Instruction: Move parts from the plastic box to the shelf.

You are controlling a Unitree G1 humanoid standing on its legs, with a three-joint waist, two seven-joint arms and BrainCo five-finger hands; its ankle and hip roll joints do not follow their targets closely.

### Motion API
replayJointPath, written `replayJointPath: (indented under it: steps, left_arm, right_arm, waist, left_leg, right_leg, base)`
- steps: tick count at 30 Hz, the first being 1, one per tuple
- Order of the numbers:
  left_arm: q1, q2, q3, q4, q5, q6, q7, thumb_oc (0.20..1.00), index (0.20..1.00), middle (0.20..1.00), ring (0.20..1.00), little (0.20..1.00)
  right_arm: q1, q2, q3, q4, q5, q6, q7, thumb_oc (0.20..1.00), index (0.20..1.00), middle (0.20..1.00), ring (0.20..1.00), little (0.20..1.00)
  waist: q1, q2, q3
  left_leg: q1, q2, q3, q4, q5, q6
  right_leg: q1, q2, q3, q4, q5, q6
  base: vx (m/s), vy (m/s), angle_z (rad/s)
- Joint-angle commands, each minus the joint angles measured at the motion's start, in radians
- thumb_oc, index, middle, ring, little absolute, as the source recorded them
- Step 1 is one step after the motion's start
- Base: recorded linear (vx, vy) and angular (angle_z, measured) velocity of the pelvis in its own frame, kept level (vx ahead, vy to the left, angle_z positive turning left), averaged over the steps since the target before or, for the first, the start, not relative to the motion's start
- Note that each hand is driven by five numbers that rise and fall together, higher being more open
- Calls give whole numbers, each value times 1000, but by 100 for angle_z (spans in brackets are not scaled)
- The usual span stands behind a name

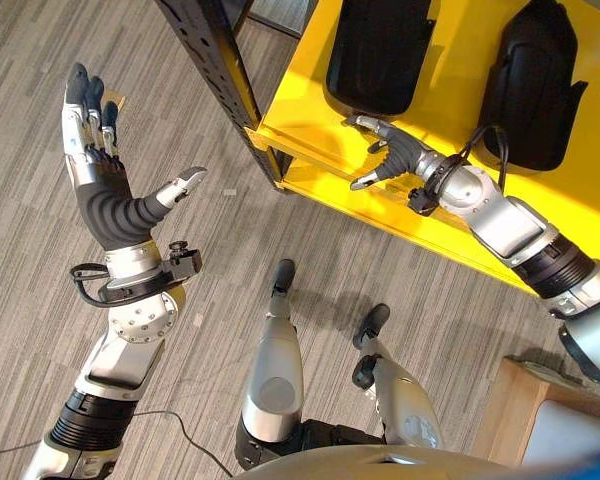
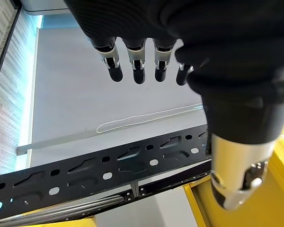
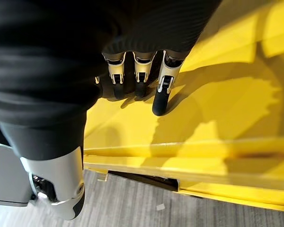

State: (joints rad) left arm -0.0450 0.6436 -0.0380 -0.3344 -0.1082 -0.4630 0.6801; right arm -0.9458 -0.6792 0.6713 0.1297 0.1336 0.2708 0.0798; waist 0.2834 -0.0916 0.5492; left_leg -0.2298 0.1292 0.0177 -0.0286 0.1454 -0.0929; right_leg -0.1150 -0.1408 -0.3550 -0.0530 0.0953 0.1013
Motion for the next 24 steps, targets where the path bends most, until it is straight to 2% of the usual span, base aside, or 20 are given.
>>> replayJointPath:
  steps: [1,9,17,19,24]
  left_arm:
    - [32,10,26,-65,-14,-39,1,1000,1000,1000,1000,1000]
    - [39,12,30,-65,-25,-36,-9,1000,1000,1000,1000,1000]
    - [37,17,29,-72,-21,-35,-4,1000,1000,1000,1000,1000]
    - [36,16,30,-72,-22,-37,-4,1000,1000,1000,1000,1000]
    - [35,16,25,-71,-21,-35,-4,1000,1000,1000,1000,1000]
  right_arm:
    - [-60,-5,49,19,-41,11,14,1000,1000,1000,1000,1000]
    - [-94,-18,72,62,-69,7,15,1000,1000,1000,1000,1000]
    - [-117,-9,67,65,-29,-5,-17,1000,1000,1000,1000,1000]
    - [-122,-6,65,67,-13,-26,-17,1000,1000,1000,1000,1000]
    - [-131,5,63,62,-3,-10,-31,1000,1000,1000,1000,1000]
  waist:
    - [-9,-3,-29]
    - [-3,-10,-29]
    - [1,-11,-29]
    - [2,-9,-29]
    - [5,-5,-29]
  left_leg:
    - [5,-66,66,-10,-29,56]
    - [-2,-64,65,-7,-29,56]
    - [-6,-65,65,-1,-31,57]
    - [-5,-66,64,-3,-31,58]
    - [-3,-68,62,0,-32,59]
  right_leg:
    - [-25,21,15,80,-9,12]
    - [-27,23,12,81,-8,13]
    - [-30,21,11,86,-8,14]
    - [-30,21,11,86,-10,13]
    - [-27,19,8,89,-11,13]
  base:
    - [0,0,0]
    - [13,-9,0]
    - [0,0,0]
    - [0,0,0]
    - [0,0,0]
